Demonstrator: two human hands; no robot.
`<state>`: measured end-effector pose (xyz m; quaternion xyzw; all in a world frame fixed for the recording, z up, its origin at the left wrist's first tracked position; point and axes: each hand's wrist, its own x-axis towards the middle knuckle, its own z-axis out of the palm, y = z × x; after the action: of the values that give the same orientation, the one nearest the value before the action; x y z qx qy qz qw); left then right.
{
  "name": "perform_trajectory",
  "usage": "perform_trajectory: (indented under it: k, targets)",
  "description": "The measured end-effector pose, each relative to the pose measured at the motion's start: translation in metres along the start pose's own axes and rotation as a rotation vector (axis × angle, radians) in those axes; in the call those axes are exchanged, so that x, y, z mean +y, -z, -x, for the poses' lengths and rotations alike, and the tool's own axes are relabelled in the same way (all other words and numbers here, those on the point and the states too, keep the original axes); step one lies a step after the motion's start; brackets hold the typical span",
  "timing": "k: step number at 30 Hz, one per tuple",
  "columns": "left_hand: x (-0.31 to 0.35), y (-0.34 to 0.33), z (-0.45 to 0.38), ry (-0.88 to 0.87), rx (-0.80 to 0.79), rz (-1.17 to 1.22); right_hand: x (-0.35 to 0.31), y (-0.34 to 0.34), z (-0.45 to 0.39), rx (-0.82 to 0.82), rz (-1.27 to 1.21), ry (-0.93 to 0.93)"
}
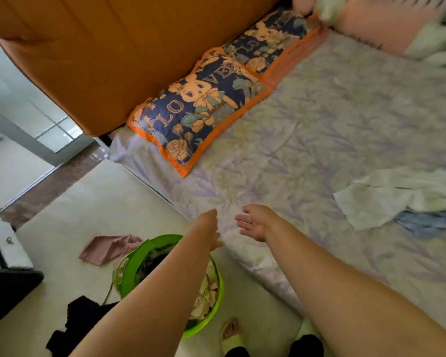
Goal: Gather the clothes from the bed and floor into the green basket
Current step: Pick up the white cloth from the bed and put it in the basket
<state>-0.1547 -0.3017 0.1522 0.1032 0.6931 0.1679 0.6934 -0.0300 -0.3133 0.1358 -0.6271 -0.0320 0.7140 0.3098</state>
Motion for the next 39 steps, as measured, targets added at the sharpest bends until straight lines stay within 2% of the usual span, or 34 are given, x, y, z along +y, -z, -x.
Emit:
perform_trajectory:
  k: [5, 12, 20, 25, 30, 31, 34, 37, 39]
  targets:
    - [-0.006, -0.120, -0.006, -0.065, -0.092, -0.168, -0.028, 0.115, 0.000, 0.119, -0.086, 0.038]
    - [-0.053, -0.299, -0.030, 0.012, -0.242, -0.340, -0.044, 0.307, -0.005, 0.303, -0.191, -0.009]
    - [-0.083, -0.467, -0.055, 0.046, -0.298, -0.457, -0.074, 0.475, -0.024, 0.393, -0.362, 0.014]
    - [-0.090, -0.545, -0.073, 0.054, -0.341, -0.534, -0.102, 0.560, -0.039, 0.538, -0.364, 0.050]
    - [-0.093, -0.613, -0.102, 0.023, -0.354, -0.588, -0.129, 0.654, -0.071, 0.797, 0.003, 0.058]
    - [-0.093, -0.623, -0.109, 0.022, -0.353, -0.588, -0.136, 0.669, -0.080, 0.821, 0.172, 0.028]
    - [-0.096, -0.643, -0.124, 0.027, -0.371, -0.590, -0.145, 0.701, -0.087, 0.919, 0.358, -0.040]
    - [-0.098, -0.653, -0.136, 0.028, -0.365, -0.604, -0.152, 0.728, -0.097, 0.940, 0.662, -0.146]
    - [-0.098, -0.659, -0.142, 0.021, -0.358, -0.623, -0.146, 0.760, -0.116, 0.962, 0.653, -0.154]
